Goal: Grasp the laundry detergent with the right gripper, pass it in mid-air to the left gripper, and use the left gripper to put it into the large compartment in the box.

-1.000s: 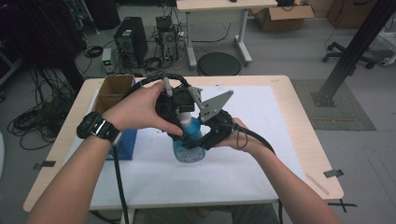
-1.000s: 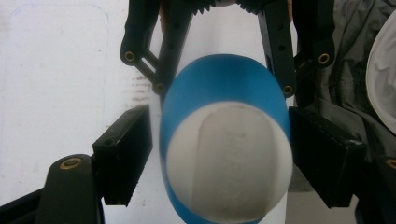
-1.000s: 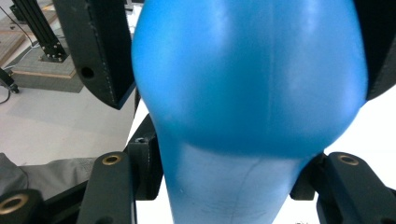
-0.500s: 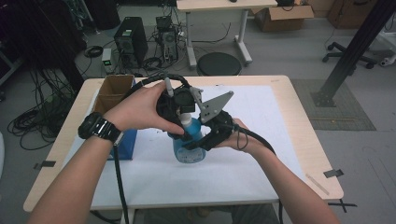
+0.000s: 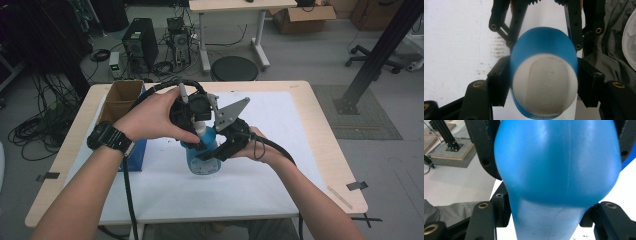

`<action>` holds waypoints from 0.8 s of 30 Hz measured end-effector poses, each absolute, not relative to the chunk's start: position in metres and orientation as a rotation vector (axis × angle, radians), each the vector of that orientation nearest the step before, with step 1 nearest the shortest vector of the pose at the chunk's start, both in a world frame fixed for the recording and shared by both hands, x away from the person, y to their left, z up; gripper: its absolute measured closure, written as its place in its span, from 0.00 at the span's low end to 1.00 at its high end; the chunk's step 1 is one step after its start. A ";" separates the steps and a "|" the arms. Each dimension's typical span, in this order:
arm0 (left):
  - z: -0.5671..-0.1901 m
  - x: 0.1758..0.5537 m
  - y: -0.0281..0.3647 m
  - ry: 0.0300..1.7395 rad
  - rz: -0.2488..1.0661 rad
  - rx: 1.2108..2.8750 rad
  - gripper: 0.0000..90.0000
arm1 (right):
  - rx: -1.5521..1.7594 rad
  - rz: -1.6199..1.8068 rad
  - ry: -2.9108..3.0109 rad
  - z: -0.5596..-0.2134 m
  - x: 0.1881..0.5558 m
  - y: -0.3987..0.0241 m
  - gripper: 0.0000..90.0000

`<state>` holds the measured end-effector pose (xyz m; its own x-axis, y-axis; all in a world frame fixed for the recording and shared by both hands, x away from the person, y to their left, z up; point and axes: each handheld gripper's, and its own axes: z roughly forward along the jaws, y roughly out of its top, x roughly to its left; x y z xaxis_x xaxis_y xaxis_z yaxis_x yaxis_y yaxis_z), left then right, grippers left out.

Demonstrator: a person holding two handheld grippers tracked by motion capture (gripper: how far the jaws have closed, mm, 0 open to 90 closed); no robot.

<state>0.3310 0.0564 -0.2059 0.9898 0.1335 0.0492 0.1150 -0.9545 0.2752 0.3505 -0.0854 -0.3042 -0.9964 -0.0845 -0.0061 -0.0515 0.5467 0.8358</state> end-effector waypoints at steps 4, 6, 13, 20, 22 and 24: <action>-0.205 0.332 0.055 0.202 0.083 2.863 0.42 | 0.127 -1.469 -2.712 -0.304 0.352 -0.086 0.46; -0.203 0.333 0.054 0.234 0.075 2.872 0.42 | 0.123 -1.479 -2.716 -0.303 0.352 -0.086 0.38; -0.194 0.338 0.060 0.374 0.066 2.871 0.42 | 0.033 -1.403 -2.783 -0.305 0.359 -0.092 0.10; -0.176 0.345 0.073 0.557 0.119 2.861 0.42 | -0.017 -1.272 -2.882 -0.311 0.368 -0.108 0.07; -0.170 0.348 0.079 0.633 0.139 2.849 0.42 | -0.041 -1.196 -2.936 -0.314 0.371 -0.116 0.07; -0.163 0.352 0.086 0.729 0.161 2.824 0.42 | -0.066 -1.143 -2.966 -0.316 0.373 -0.126 0.07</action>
